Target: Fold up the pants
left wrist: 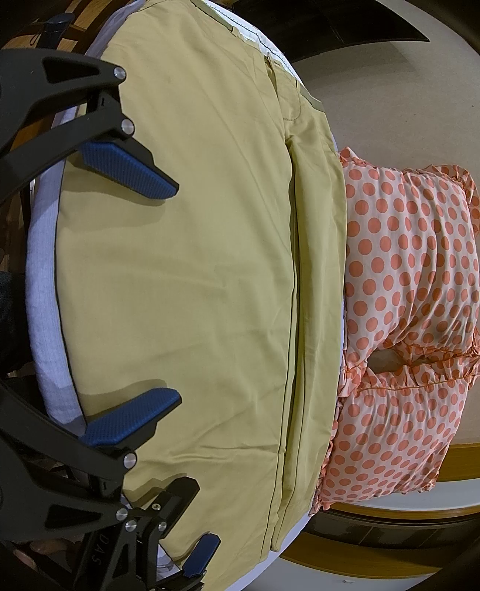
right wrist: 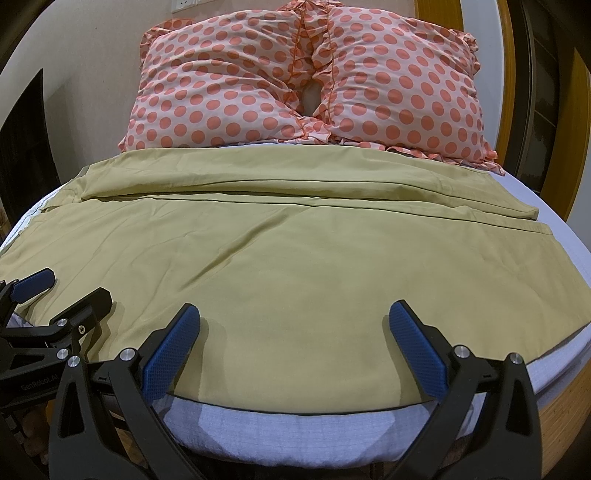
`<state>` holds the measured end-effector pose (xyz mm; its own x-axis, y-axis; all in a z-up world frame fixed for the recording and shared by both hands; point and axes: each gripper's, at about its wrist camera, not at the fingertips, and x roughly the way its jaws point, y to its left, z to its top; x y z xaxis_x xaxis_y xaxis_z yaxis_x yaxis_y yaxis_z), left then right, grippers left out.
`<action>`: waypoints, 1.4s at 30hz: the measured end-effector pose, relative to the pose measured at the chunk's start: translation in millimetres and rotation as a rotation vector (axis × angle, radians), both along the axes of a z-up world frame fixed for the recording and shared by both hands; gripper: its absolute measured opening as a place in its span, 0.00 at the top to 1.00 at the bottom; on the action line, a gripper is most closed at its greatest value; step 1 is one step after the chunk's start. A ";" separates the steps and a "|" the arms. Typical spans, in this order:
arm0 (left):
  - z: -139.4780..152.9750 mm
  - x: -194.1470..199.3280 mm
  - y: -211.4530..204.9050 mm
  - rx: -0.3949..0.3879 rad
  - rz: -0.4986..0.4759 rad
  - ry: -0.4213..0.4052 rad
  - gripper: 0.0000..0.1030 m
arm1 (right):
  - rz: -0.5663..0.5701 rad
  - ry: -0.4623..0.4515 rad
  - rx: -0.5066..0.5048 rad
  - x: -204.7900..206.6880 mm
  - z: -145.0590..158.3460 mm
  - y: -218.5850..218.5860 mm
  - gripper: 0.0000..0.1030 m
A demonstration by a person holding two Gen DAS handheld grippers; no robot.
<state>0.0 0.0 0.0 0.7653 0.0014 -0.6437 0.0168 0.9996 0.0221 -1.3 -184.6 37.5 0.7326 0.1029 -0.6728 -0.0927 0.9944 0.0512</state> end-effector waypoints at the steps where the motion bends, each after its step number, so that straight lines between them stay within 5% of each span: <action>1: 0.0 0.0 0.0 0.000 0.000 0.000 0.02 | 0.000 0.000 0.000 0.1 0.0 -0.1 0.01; 28: 0.2 0.3 0.0 -0.001 0.000 0.005 0.02 | -0.001 -0.057 0.001 -3.4 -1.7 -4.2 0.01; 31: 1.5 1.1 0.9 -0.004 -0.011 0.027 0.02 | 0.027 -0.009 -0.008 6.8 5.6 -11.5 0.01; 37: 16.6 -1.2 10.7 -0.061 -0.051 -0.002 0.02 | -0.191 -0.082 -0.041 63.5 76.8 -88.1 0.01; 42: 35.0 2.9 6.1 -0.036 -0.073 -0.070 0.02 | -0.480 0.058 -0.035 185.3 92.9 -177.1 0.06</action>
